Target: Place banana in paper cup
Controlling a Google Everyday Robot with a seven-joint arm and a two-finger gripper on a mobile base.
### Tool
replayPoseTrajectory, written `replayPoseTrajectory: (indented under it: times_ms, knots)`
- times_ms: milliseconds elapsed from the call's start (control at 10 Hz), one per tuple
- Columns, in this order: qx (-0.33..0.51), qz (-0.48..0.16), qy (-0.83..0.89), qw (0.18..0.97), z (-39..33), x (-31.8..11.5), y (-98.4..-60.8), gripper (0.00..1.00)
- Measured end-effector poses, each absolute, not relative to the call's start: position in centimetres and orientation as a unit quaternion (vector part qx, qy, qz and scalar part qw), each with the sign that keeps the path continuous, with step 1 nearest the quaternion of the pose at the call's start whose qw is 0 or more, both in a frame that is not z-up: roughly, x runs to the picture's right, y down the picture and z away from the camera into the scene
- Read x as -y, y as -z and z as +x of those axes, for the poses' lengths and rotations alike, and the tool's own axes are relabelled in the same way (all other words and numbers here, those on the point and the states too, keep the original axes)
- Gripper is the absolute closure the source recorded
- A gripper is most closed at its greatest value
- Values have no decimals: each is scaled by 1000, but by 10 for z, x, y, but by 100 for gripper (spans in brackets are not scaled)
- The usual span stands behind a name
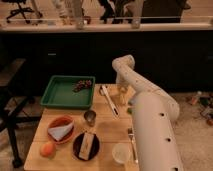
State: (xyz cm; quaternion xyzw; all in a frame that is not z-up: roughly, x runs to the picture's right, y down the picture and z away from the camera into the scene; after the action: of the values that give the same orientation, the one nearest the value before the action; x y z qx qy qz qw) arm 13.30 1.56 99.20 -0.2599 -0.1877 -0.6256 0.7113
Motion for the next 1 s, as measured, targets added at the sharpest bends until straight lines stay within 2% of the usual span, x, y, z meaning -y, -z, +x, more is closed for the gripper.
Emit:
replayPoseTrajectory:
  times_ms: [500,1000]
  knots:
    - [175,-249,630,714,119,1,-965,100]
    - [139,-249,629,723,105,7,-916,100]
